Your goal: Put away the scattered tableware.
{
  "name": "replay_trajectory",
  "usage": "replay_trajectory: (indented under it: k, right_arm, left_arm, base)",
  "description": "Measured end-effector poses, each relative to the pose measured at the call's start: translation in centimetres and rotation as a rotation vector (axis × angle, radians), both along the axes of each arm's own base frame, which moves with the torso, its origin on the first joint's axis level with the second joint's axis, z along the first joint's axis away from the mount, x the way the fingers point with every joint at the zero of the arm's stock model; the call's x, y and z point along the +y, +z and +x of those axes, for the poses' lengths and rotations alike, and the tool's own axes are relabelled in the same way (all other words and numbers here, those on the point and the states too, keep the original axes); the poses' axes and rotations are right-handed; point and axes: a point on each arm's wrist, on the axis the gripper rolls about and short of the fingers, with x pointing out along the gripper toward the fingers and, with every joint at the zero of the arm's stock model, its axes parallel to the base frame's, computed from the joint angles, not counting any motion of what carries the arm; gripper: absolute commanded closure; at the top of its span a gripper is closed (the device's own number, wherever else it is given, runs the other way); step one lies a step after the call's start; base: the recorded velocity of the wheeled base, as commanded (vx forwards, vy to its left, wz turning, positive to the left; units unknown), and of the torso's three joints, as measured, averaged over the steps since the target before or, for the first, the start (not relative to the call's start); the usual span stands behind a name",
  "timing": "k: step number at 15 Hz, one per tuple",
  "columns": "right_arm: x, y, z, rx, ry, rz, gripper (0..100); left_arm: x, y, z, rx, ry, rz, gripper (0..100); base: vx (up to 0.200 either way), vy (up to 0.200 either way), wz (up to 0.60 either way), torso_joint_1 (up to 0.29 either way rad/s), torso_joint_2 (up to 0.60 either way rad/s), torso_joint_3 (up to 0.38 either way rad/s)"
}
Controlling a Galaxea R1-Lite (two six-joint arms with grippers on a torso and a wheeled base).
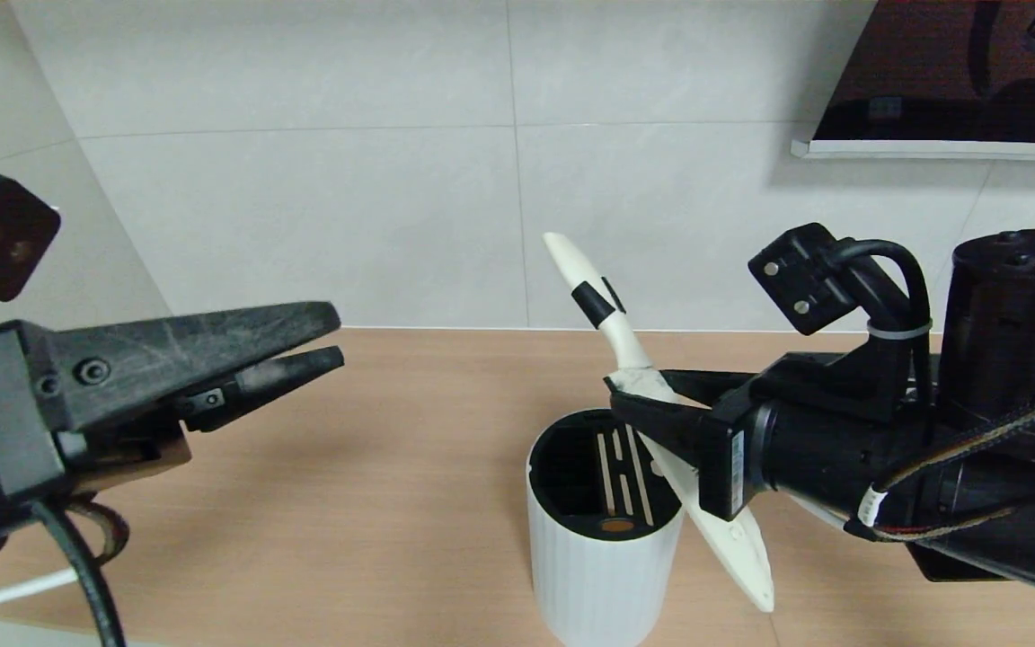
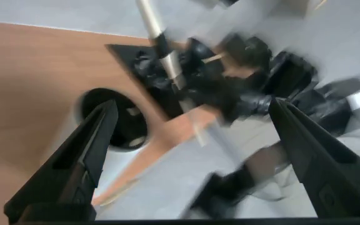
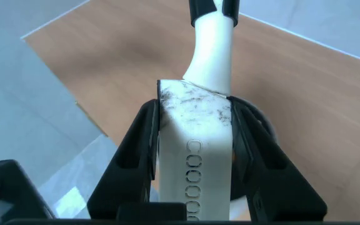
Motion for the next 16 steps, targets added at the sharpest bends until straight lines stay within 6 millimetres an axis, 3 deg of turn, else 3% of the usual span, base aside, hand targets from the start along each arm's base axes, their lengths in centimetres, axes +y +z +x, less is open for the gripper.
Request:
replay_trajectory:
  k: [4,12,16]
  right_arm:
    - [1.6,-0.3,0.1,-0.003,0.013,0.055,100]
    - [4.8,-2.0,-0.3,0.032,-0.001,0.038,100]
    - [5.5,-2.7,-0.5,0.043,0.011,0.023,100]
  left_arm:
    - [-2.1,-1.9,2.2,0.039,-0.007,-0.056,0]
    - [-8.6,-5.5,6.0,0.014,0.245,0.055,0]
    - [-9.7,-6.4,6.5,0.013,0.233,0.062,0]
  base:
    - [0.000,0.000,0.00,0.000,0.00,0.000]
    - [0.000,0.000,0.00,0.000,0.00,0.000]
    - [0.000,0.000,0.00,0.000,0.00,0.000]
